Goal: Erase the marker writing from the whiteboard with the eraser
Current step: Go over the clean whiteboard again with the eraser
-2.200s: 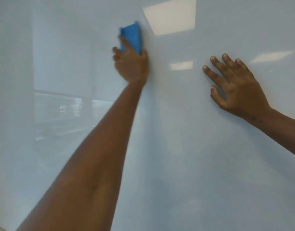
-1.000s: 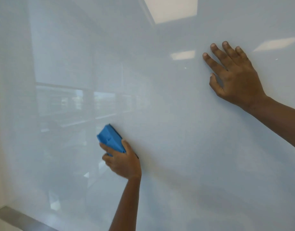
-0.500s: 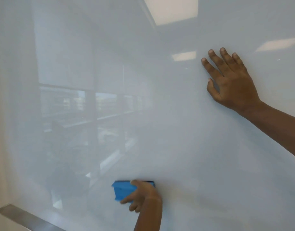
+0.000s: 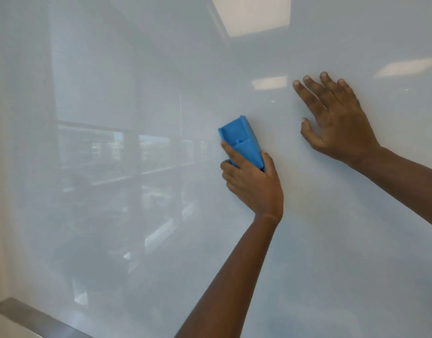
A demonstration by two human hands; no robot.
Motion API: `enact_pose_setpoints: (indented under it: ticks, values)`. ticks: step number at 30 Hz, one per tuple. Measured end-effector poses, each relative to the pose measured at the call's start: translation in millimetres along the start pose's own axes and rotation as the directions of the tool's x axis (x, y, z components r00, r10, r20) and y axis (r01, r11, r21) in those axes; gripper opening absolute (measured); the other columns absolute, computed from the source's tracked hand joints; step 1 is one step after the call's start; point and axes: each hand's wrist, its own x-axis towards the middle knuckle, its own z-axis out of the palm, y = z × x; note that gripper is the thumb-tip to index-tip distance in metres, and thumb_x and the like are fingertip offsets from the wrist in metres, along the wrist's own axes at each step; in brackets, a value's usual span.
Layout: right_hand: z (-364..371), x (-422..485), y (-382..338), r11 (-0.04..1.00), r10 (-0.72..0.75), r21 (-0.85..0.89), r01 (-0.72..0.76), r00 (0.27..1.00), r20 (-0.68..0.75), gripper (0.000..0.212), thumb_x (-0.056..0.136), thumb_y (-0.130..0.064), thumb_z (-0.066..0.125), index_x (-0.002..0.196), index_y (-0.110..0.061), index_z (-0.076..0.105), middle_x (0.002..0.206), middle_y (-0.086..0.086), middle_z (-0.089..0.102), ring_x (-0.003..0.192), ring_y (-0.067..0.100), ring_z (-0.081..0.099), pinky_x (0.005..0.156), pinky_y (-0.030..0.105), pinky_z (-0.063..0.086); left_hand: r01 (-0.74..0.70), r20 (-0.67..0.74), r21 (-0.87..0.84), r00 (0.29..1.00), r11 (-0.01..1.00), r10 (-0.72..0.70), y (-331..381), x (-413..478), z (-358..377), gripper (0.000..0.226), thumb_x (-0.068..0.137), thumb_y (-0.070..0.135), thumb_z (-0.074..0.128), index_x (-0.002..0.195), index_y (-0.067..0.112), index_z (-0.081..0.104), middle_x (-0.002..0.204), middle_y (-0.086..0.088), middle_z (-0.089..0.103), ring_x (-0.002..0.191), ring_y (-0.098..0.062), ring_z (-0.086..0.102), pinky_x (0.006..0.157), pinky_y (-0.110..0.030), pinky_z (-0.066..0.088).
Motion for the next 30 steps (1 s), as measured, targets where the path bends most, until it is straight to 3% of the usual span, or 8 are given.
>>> enact_pose_setpoints:
  ticks: [3, 7, 14, 16, 18, 21, 25, 30]
  values:
    - [-12, 7, 2, 0.988, -0.146, 0.055, 0.144, 0.989, 0.039, 0.067, 0.084, -0.041, 0.038, 0.143, -0.012, 0.027, 0.145, 0.017, 0.038, 0.128, 0.036, 0.041, 0.106, 0.052, 0.029, -0.266, 0.09, 0.062, 0.961, 0.962, 0.26, 6, 16, -8, 0.073, 0.09, 0.038, 0.051, 0.146, 0.015, 0.01, 0.119, -0.015, 0.043, 0.104, -0.026, 0.04, 0.089, -0.032, 0.03]
    - [-19, 22, 3, 0.899, -0.434, -0.005, 0.438, 0.892, 0.125, 0.065, 0.083, -0.045, 0.049, 0.14, -0.015, 0.037, 0.145, 0.014, 0.039, 0.132, 0.035, 0.037, 0.102, 0.053, 0.033, -0.569, 0.185, 0.2, 0.822, 0.798, 0.539, 23, 43, -10, 0.071, 0.087, 0.035, 0.054, 0.144, 0.011, 0.02, 0.118, -0.013, 0.048, 0.101, -0.027, 0.043, 0.083, -0.034, 0.031]
    - [-26, 47, 4, 0.863, -0.471, -0.136, 0.486, 0.873, 0.129, 0.066, 0.079, -0.02, 0.072, 0.136, -0.004, 0.042, 0.12, 0.024, 0.058, 0.111, 0.04, 0.057, 0.098, 0.056, 0.039, -0.792, 0.241, 0.041, 0.6, 0.609, 0.763, 27, 77, -15, 0.065, 0.087, 0.03, 0.059, 0.134, -0.005, 0.033, 0.128, -0.02, 0.049, 0.116, -0.033, 0.045, 0.1, -0.032, 0.026]
    - [-26, 55, 0, 0.869, -0.468, -0.118, 0.481, 0.875, 0.122, 0.063, 0.082, -0.021, 0.07, 0.136, -0.006, 0.042, 0.106, 0.028, 0.06, 0.093, 0.041, 0.06, 0.088, 0.052, 0.047, -0.761, 0.181, 0.005, 0.638, 0.648, 0.748, 24, 83, -16, 0.064, 0.086, 0.025, 0.061, 0.135, -0.005, 0.032, 0.131, -0.021, 0.046, 0.122, -0.033, 0.041, 0.104, -0.03, 0.023]
    - [-27, 63, -3, 0.893, -0.425, -0.109, 0.436, 0.898, 0.111, 0.057, 0.085, -0.025, 0.066, 0.136, -0.011, 0.043, 0.1, 0.031, 0.059, 0.082, 0.042, 0.057, 0.075, 0.048, 0.05, -0.638, 0.066, -0.043, 0.766, 0.768, 0.64, 23, 86, -15, 0.065, 0.086, 0.023, 0.06, 0.137, -0.001, 0.027, 0.139, -0.019, 0.037, 0.131, -0.029, 0.031, 0.11, -0.03, 0.018]
    - [-25, 75, -7, 0.91, -0.362, -0.167, 0.38, 0.923, 0.131, 0.051, 0.09, -0.028, 0.059, 0.137, -0.02, 0.042, 0.108, 0.033, 0.055, 0.088, 0.042, 0.054, 0.075, 0.046, 0.046, -0.467, -0.006, 0.041, 0.884, 0.883, 0.468, 18, 93, -9, 0.069, 0.092, 0.032, 0.049, 0.143, 0.002, 0.013, 0.15, -0.017, 0.019, 0.141, -0.026, 0.012, 0.117, -0.038, 0.009]
    - [-23, 91, 2, 0.952, -0.162, -0.242, 0.186, 0.98, 0.118, 0.054, 0.096, -0.036, 0.044, 0.145, -0.031, 0.021, 0.129, 0.027, 0.042, 0.105, 0.038, 0.044, 0.084, 0.047, 0.036, -0.451, 0.089, 0.13, 0.892, 0.883, 0.442, 6, 107, -2, 0.068, 0.096, 0.04, 0.035, 0.145, 0.005, 0.002, 0.155, -0.014, 0.001, 0.143, -0.025, -0.003, 0.115, -0.039, -0.004]
    - [-39, 91, 50, 0.929, 0.244, -0.248, -0.275, 0.959, -0.147, 0.056, 0.095, -0.035, 0.041, 0.146, -0.028, 0.019, 0.135, 0.026, 0.037, 0.11, 0.04, 0.041, 0.086, 0.048, 0.033, -0.477, 0.097, 0.15, 0.879, 0.866, 0.467, -4, 115, 1, 0.068, 0.096, 0.039, 0.033, 0.145, 0.006, 0.0, 0.155, -0.014, -0.002, 0.143, -0.024, -0.004, 0.115, -0.04, -0.005]
